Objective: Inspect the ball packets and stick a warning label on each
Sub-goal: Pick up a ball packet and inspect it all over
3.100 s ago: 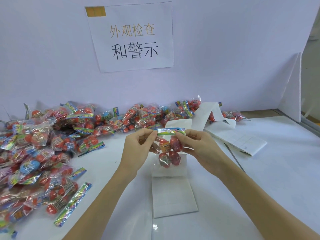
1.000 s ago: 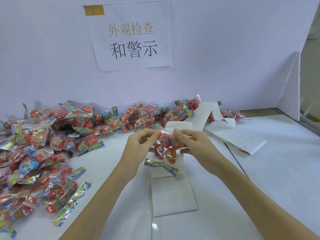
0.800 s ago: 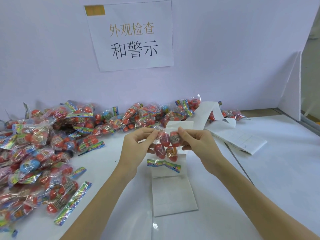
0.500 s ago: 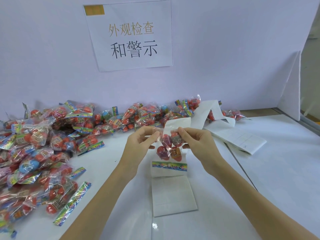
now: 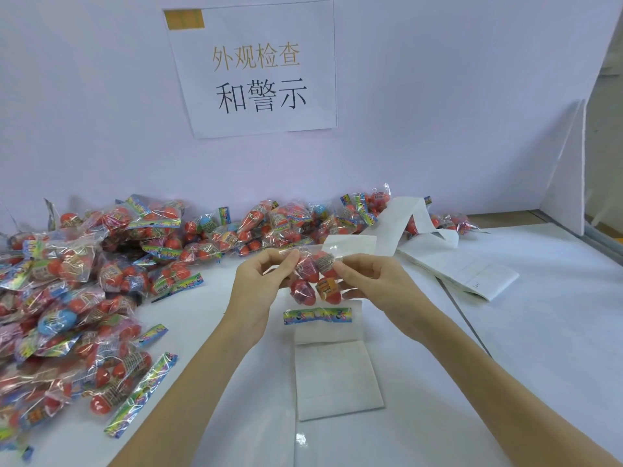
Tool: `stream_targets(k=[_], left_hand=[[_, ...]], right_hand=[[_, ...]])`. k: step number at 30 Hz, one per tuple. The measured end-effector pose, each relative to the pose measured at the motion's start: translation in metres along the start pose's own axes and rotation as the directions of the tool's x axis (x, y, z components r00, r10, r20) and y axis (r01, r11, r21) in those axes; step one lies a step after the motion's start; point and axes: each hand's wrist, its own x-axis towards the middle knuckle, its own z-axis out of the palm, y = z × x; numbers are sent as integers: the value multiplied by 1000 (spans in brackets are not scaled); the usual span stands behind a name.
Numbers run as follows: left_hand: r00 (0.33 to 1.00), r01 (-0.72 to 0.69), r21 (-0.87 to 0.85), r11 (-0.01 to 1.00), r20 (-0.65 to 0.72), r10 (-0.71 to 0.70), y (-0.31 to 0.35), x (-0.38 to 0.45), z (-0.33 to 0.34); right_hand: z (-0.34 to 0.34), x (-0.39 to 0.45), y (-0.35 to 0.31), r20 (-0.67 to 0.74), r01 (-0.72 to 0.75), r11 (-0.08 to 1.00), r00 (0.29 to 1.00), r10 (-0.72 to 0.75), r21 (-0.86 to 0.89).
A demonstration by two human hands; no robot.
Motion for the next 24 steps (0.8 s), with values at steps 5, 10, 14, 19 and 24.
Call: stream_targets(k=[5, 10, 14, 19, 24], left_hand=[[999, 26, -57, 998, 29, -24, 1, 1, -1], [990, 27, 47, 999, 139, -33, 3, -1, 1], [998, 20, 12, 1000, 52, -20, 0, -4, 3], [997, 53, -73, 996, -57, -57, 0, -3, 5], [994, 25, -101, 995, -106, -36, -1, -3, 5]], right_hand=[[2, -4, -2, 27, -16, 999, 999, 17, -37], [2, -5, -2, 79, -7, 998, 997, 12, -63], [2, -3, 1, 46, -7, 1000, 999, 8, -28], [1, 1, 4, 0, -28, 999, 1000, 28, 43], [3, 2, 3, -99, 11, 990, 995, 3, 141]])
